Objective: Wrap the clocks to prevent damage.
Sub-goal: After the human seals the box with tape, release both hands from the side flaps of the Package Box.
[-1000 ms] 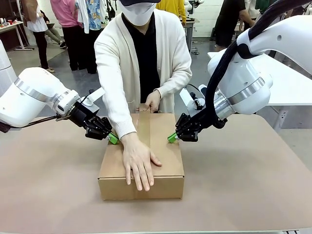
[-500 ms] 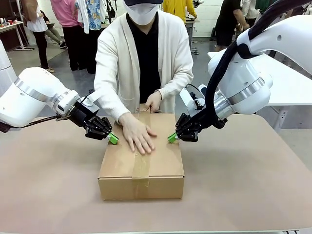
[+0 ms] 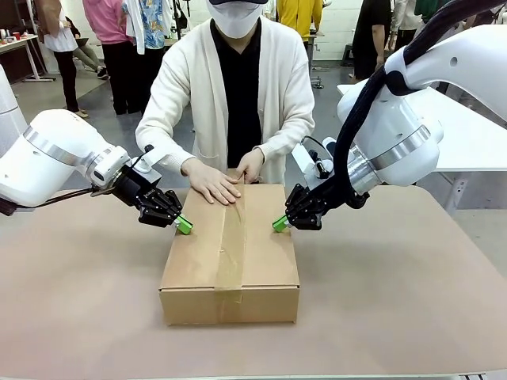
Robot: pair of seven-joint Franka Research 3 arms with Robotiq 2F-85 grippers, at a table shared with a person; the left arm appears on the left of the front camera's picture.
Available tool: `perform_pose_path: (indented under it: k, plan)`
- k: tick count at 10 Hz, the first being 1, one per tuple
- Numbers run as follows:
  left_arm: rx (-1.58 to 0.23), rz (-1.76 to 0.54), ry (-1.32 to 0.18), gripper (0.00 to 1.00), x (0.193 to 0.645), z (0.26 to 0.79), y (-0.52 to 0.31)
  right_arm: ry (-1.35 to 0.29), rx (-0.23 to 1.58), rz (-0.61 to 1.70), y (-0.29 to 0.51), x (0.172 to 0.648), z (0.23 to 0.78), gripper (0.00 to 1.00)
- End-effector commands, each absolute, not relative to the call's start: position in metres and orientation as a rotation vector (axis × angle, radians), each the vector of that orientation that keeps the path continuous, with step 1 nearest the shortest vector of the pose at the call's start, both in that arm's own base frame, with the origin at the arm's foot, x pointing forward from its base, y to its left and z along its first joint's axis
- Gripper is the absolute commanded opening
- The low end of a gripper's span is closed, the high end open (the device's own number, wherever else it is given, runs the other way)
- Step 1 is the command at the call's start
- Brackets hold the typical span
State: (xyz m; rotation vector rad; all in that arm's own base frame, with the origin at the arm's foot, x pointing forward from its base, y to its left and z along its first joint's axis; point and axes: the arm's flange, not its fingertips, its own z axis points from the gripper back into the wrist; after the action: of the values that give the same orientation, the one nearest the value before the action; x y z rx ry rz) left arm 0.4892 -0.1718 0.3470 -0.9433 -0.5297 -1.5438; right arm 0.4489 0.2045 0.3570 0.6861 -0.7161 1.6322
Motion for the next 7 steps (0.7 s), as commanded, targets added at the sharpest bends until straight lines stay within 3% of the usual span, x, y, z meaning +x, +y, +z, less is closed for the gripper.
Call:
perform_pose_path:
  k: [1, 7]
  plan:
    - [-0.937, -1.544, -0.528, 0.00, 0.4890, 0.3449, -0.1720, -0.702, 0.676, 1.621, 0.2056, 0.4487, 0.3554, 0.01]
    - [-0.937, -1.544, -0.528, 0.00, 0.4890, 0.3449, -0.1720, -0.702, 0.676, 1.621, 0.2056, 0.4487, 0.3554, 0.01]
